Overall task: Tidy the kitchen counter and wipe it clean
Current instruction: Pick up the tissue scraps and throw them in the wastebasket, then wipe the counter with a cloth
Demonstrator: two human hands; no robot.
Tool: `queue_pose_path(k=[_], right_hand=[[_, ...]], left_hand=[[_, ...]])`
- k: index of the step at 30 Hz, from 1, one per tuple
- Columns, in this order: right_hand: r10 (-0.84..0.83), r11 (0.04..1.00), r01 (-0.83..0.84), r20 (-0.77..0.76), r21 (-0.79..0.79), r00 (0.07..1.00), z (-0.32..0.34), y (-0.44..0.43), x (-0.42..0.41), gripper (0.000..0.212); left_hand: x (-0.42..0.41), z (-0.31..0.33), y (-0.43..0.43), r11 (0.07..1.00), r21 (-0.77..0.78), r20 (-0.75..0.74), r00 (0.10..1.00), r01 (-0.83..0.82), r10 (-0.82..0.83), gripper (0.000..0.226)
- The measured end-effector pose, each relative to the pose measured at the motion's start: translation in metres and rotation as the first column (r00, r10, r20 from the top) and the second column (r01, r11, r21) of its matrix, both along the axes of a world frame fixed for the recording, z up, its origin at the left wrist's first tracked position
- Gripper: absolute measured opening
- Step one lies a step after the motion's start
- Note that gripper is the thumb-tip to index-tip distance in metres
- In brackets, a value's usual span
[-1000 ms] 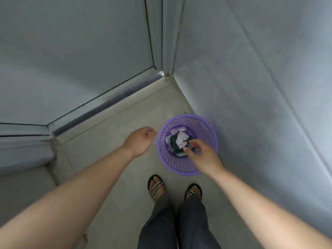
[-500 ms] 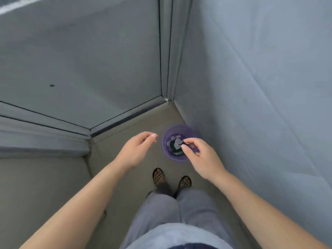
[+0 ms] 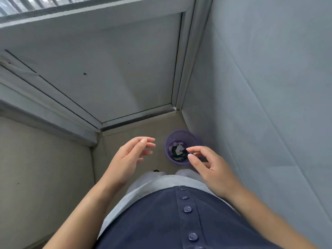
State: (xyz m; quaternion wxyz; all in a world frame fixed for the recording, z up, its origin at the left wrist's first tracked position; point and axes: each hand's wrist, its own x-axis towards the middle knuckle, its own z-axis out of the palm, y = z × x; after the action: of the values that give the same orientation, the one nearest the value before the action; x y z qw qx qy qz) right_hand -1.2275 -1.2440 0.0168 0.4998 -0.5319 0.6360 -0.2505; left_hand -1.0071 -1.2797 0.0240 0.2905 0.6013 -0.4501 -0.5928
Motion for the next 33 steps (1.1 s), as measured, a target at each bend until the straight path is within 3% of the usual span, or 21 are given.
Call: queue_pose_path(k=[6,10,14,20,26,33], right_hand=[[0.151,0.989,-0.151,0.031,0.005,0.988,0.002,0.005,-0.015,0.015],[0.348,0.937,-0.348,0.019,-0.022,0.937,0.000,0.009,-0.003,0.017],[0.596,0.803,-0.596,-0.011,0.004,0.803,-0.009,0.025,0.025,0.012],[0.827,0.562,-0.827,-0.001,0.007,0.562,0.001,0.068,0.075,0.006],[0.909,0.416,-0.908,-0.017,0.041,0.416,0.002,0.099,0.127,0.011],[0.974,0.225,-0.974,-0.034,-0.004,0.225,-0.001,0.184,0.262,0.011]], left_hand=[[-0.010,0.007,0.051,0.973,0.010,0.029,0.973,-0.229,0.229,0.035],[-0.017,0.002,0.101,0.928,0.061,0.057,0.929,-0.368,0.365,0.032],[-0.013,-0.006,0.165,0.808,0.091,0.098,0.813,-0.582,0.575,0.025],[-0.006,-0.010,0.265,0.581,0.074,0.149,0.585,-0.811,0.797,0.021],[0.019,-0.016,0.335,0.369,0.081,0.124,0.376,-0.926,0.918,0.021],[0.116,-0.019,0.422,0.260,0.029,0.103,0.262,-0.965,0.960,0.017]])
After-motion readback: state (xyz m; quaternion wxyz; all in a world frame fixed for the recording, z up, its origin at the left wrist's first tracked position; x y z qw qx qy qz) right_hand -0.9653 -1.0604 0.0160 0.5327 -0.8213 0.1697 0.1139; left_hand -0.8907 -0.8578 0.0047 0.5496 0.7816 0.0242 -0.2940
